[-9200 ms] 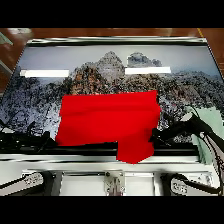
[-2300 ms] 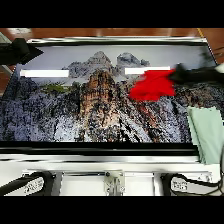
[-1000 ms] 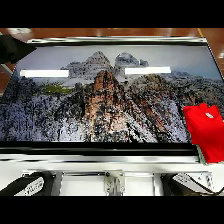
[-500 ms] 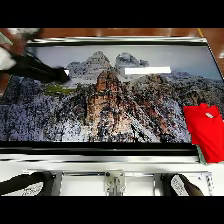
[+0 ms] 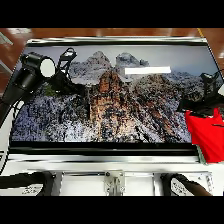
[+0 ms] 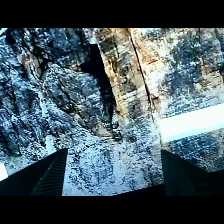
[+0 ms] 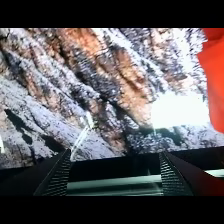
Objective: Fold the shirts.
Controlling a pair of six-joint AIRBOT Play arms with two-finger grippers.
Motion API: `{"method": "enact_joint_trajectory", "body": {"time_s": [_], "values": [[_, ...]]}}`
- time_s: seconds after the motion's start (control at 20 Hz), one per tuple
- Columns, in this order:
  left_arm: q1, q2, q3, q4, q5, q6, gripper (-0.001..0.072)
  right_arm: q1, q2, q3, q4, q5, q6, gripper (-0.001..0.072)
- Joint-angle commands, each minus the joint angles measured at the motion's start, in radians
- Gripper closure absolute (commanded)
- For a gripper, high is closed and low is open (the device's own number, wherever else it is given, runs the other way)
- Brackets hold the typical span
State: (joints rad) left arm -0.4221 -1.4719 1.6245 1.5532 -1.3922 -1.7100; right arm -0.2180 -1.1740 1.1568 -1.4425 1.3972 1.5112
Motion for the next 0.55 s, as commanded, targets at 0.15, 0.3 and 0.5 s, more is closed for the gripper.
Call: {"method": "enact_joint_trajectory", "body": {"time_s": [0.15,0.3,0.5], "values": [[-0.004,-0.006,0.0,0.011,0.012,-0.005,-0.0013,0.021,-0.018,0.0,0.001,0.029,0.003,0.0044],[-0.004,-0.006,0.0,0.011,0.012,-0.005,-0.0013,0.021,-0.018,0.0,0.001,0.029,0.003,0.0044],[-0.004,-0.006,0.0,0.011,0.019,-0.005,-0.0013,0.021,-0.018,0.001,0.001,0.029,0.003,0.0043]]}}
